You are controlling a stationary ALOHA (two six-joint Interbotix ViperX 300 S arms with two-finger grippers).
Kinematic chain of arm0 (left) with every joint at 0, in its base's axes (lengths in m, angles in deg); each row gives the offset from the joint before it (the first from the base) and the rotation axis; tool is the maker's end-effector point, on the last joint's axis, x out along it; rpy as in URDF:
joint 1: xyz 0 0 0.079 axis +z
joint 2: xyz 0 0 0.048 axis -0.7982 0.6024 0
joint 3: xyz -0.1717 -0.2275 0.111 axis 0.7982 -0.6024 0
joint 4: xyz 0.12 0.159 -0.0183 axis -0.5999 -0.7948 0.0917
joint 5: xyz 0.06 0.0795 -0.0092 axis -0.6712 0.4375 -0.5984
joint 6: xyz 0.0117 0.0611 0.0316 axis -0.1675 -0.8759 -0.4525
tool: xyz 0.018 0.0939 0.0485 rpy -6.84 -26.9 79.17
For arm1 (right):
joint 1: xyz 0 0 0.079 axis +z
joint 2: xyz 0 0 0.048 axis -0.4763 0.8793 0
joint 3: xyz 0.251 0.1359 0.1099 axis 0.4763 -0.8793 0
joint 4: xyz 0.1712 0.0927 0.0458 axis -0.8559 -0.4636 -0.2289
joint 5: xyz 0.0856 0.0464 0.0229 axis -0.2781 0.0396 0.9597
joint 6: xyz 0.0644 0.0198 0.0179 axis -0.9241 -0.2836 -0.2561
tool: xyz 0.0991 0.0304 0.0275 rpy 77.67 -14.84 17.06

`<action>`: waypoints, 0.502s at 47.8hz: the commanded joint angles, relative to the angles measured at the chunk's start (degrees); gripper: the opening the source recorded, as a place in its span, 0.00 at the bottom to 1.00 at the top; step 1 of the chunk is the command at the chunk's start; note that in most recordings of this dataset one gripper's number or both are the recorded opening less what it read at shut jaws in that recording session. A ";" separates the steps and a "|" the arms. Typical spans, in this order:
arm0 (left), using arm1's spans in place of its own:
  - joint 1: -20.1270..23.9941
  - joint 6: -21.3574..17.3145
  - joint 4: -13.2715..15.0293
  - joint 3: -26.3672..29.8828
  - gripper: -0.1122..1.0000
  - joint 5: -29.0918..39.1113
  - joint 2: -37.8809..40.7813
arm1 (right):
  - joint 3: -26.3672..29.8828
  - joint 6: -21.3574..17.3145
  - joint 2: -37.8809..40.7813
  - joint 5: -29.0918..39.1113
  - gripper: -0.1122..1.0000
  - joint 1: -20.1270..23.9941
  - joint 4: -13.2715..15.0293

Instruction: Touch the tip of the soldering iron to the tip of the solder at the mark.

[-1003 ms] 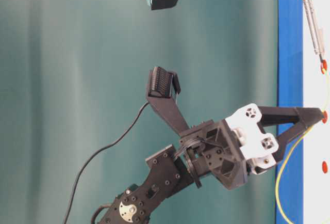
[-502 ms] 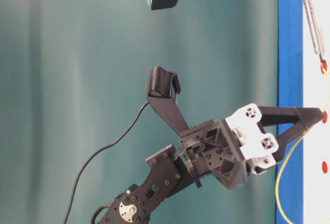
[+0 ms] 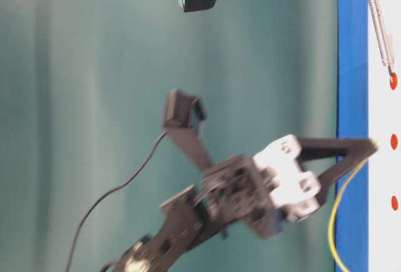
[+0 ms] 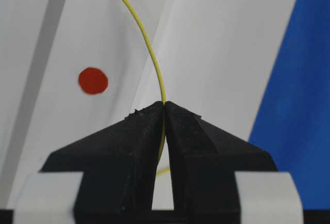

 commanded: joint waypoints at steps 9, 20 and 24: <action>0.00 0.09 -0.09 -6.33 0.12 -1.41 -12.39 | 1.41 0.00 -0.44 -0.35 0.16 -0.09 -0.09; -0.18 0.18 0.00 -12.66 0.12 -7.73 -16.79 | 1.41 0.00 -0.44 -0.62 0.16 -0.09 0.00; -0.18 0.18 0.00 -13.36 0.12 -8.44 -17.31 | 1.41 0.00 -0.44 -0.62 0.16 -0.09 0.00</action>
